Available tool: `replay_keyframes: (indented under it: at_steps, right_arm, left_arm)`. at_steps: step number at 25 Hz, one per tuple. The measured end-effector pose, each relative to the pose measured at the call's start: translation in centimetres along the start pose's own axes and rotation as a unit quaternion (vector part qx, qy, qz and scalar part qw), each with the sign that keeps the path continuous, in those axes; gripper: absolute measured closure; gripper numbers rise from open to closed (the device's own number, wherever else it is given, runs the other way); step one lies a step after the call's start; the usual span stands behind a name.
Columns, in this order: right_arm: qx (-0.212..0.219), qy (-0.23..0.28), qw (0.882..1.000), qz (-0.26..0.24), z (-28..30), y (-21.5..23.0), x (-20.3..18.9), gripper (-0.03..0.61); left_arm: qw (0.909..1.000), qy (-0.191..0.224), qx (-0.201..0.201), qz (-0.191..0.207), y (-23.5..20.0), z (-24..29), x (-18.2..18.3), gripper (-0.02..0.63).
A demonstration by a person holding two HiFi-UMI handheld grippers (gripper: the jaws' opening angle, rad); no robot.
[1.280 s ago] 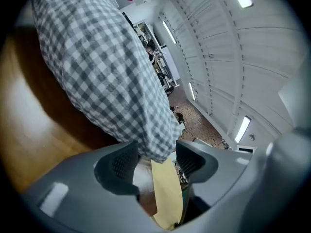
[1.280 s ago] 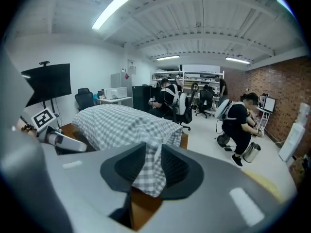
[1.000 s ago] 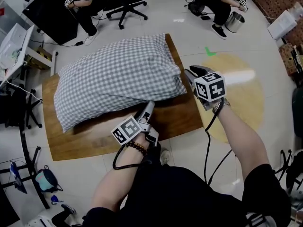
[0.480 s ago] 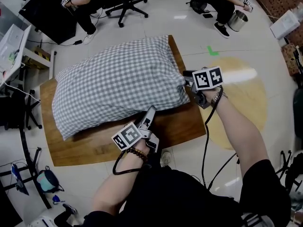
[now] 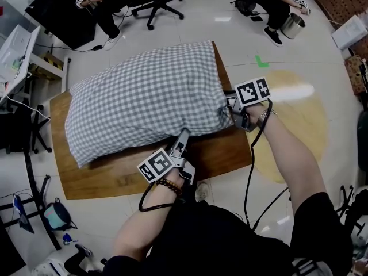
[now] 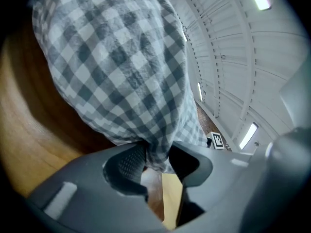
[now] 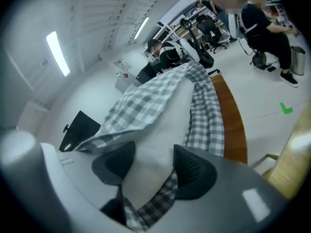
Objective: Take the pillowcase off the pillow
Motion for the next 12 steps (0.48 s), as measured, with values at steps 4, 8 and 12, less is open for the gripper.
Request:
replay_keyframes:
  at_steps: [4,8,12]
  right_arm:
    - [0.024,-0.005,1.0,-0.005,0.1,-0.7,-0.1,0.464]
    - [-0.008,0.006,0.999,-0.041,-0.5,-1.3,-0.2,0.562]
    - [-0.06,0.035,0.995,-0.072,-2.4,-1.7,-0.1,0.566]
  left_arm:
    - [1.0,0.003,-0.002,0.001,0.2,-0.2,0.0,0.517]
    - [0.9999,0.014,-0.004,0.006,0.4,-0.9,0.1,0.548]
    - [0.9996,0.021,-0.005,0.016,1.1,-2.1,-0.2,0.566]
Point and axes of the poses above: the fingertips, and each gripper's own axes: z forward along the fingers, y to its right, x out of its top, the point moved 8 cm from there along -z, backward along the fingers, and after that the axes turned 10 degrees about -y, right-handed, at the moved point
